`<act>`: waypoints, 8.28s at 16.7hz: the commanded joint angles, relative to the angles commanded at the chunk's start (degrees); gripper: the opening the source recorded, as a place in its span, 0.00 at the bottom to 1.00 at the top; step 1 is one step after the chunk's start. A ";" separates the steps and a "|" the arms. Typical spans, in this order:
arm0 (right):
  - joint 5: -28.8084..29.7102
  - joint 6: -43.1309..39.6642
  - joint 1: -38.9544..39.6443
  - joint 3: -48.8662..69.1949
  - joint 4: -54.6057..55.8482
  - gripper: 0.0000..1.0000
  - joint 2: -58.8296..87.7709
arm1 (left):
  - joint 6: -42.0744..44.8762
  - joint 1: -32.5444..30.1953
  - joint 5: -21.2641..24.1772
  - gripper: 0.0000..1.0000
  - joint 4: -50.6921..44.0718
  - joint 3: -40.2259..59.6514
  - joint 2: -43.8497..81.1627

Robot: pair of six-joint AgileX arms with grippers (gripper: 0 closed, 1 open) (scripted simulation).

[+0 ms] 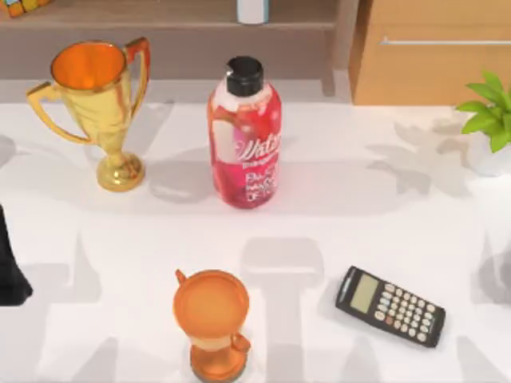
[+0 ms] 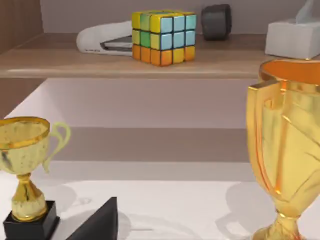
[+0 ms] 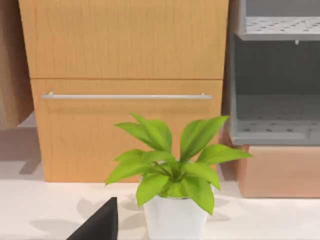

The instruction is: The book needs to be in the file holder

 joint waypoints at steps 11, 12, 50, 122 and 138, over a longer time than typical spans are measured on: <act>7.27 0.70 7.65 18.59 4.77 1.00 23.73 | 0.00 0.00 0.00 1.00 0.00 0.00 0.00; 8.72 0.86 9.28 22.26 5.61 1.00 28.39 | 0.00 0.00 0.00 1.00 0.00 0.00 0.00; 47.58 5.72 45.88 109.33 15.58 1.00 133.03 | 0.00 0.00 0.00 1.00 0.00 0.00 0.00; -5.53 40.03 26.54 52.02 23.36 0.00 79.44 | 0.00 0.00 0.00 1.00 0.00 0.00 0.00; -24.56 75.05 -31.50 41.35 33.41 0.00 92.19 | 0.00 0.00 0.00 1.00 0.00 0.00 0.00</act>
